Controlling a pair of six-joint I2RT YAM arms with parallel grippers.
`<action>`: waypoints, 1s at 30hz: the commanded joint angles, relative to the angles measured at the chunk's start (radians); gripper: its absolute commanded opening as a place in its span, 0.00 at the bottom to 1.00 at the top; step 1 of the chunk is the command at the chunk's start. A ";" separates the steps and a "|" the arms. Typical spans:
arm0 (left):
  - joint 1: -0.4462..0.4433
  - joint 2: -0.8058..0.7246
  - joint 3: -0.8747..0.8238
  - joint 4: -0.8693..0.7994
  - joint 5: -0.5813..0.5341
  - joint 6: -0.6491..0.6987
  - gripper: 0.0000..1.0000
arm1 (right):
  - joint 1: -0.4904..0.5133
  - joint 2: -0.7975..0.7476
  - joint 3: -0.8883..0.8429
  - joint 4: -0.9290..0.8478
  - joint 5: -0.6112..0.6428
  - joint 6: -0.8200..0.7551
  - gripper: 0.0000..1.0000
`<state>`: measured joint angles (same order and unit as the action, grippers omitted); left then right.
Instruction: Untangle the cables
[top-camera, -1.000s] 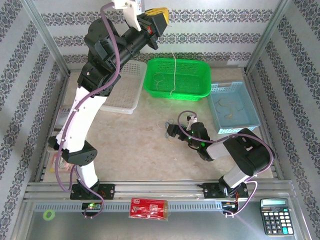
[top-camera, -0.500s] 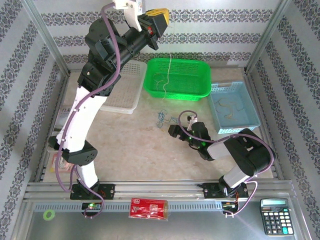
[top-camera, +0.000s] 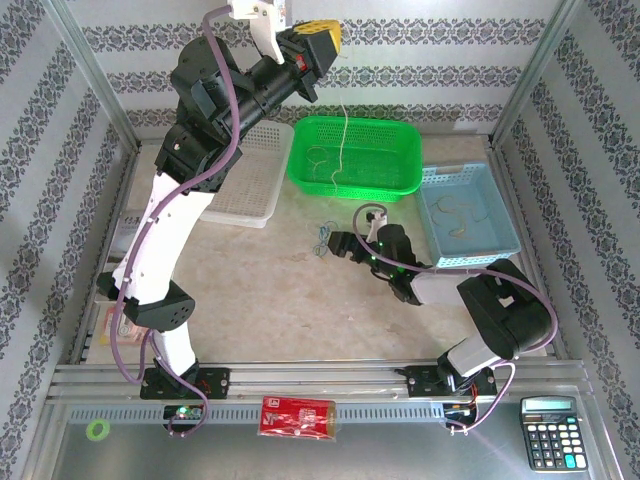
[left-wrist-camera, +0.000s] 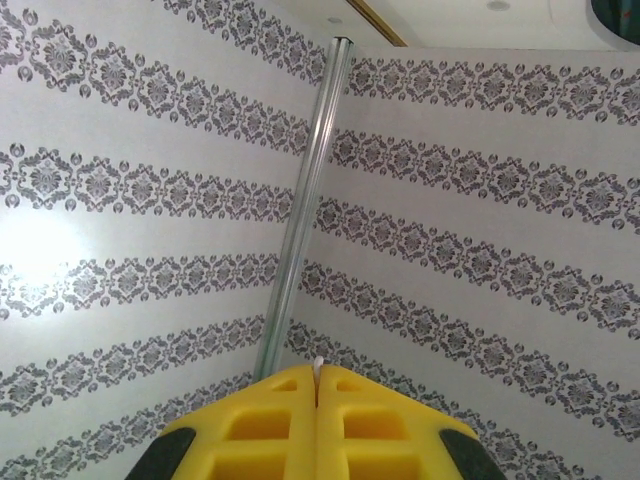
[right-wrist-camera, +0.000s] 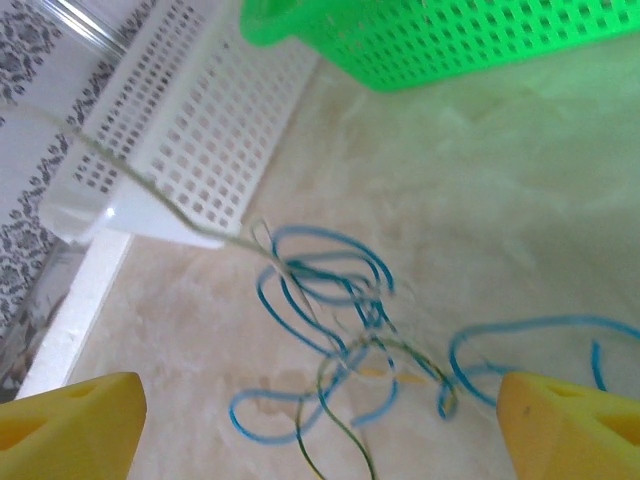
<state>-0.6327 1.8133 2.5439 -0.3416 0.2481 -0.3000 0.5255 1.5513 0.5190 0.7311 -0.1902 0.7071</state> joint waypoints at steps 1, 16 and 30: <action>0.009 0.000 0.019 0.017 0.036 -0.054 0.00 | -0.004 0.061 0.077 -0.012 0.060 -0.025 0.90; -0.002 -0.047 0.030 0.085 0.025 -0.101 0.00 | -0.002 0.282 0.160 0.060 0.328 0.082 0.53; 0.028 -0.122 0.045 0.087 -0.048 -0.025 0.00 | -0.035 0.259 -0.041 0.115 0.368 0.124 0.67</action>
<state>-0.6201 1.7222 2.5626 -0.3141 0.2237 -0.3595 0.5037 1.8004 0.5198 0.8845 0.1375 0.8074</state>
